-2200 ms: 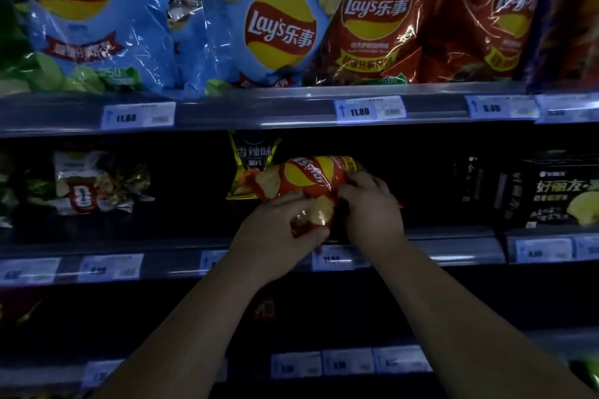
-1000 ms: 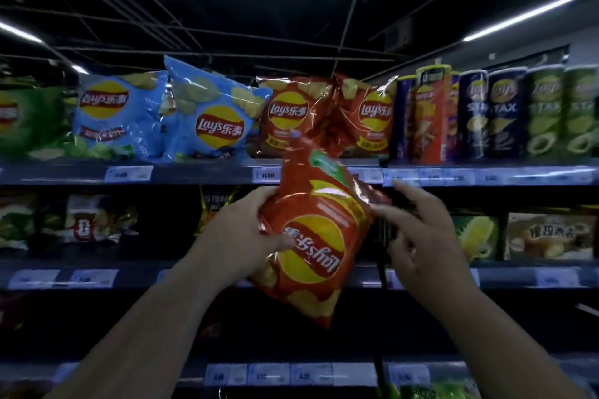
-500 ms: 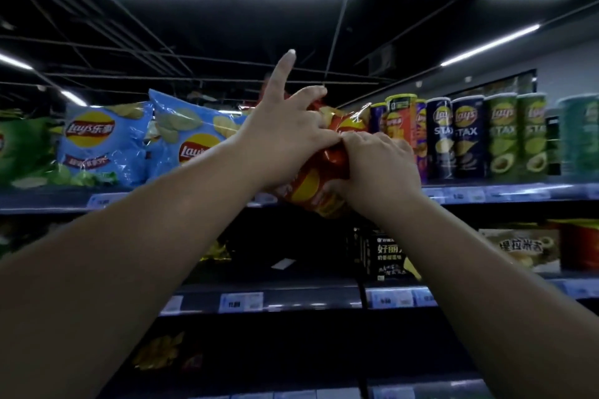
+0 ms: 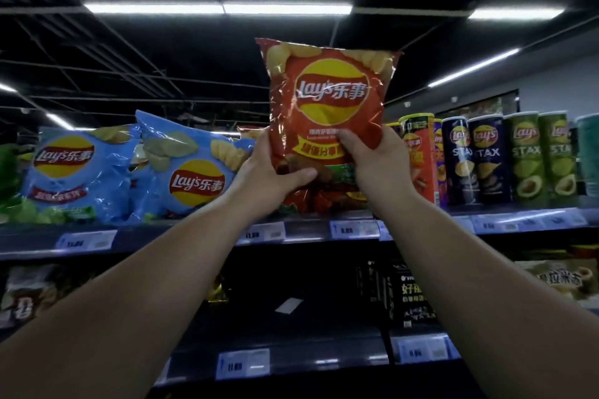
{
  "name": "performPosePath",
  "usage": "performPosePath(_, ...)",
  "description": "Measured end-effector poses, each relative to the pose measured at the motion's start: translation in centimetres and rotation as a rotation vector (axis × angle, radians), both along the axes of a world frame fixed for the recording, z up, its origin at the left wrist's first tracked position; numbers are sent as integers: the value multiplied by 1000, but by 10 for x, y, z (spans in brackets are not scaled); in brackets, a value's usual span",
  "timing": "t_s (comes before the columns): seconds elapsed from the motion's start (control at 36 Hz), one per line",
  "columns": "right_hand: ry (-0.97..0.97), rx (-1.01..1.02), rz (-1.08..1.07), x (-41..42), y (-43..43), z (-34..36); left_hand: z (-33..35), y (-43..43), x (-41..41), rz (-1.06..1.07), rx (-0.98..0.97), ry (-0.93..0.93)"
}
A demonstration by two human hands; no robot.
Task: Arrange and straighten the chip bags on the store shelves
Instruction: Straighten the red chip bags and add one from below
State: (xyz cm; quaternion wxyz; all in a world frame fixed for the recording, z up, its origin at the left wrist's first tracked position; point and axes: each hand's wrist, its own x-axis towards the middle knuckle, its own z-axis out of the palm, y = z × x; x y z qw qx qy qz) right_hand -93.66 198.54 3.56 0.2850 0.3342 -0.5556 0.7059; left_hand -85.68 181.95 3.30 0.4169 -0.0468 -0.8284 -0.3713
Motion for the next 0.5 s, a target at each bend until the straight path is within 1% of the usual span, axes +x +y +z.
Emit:
performPosePath(0.08,1,97,-26,-18,-16,5,4,-24,-28,5,39,56)
performPosePath(0.14,-30,214,-13,-37,-25,1,-1,-42,-50,31,44,8)
performPosePath(0.22,-72,505,-74,-69,-35,-23,-21,-65,-81,65,-3,-168)
performPosePath(0.28,-90,632,-180,-87,-41,-42,-32,-74,-94,139,-107,-311)
performPosePath(0.31,-86,678,-257,-94,-44,-48,-35,-77,-98,189,-174,-347)
performPosePath(0.36,-87,753,-369,-101,-47,-52,-35,-79,-102,230,-250,-340)
performPosePath(0.5,-98,854,-473,-110,-55,-43,-27,-75,-111,217,-222,-348)
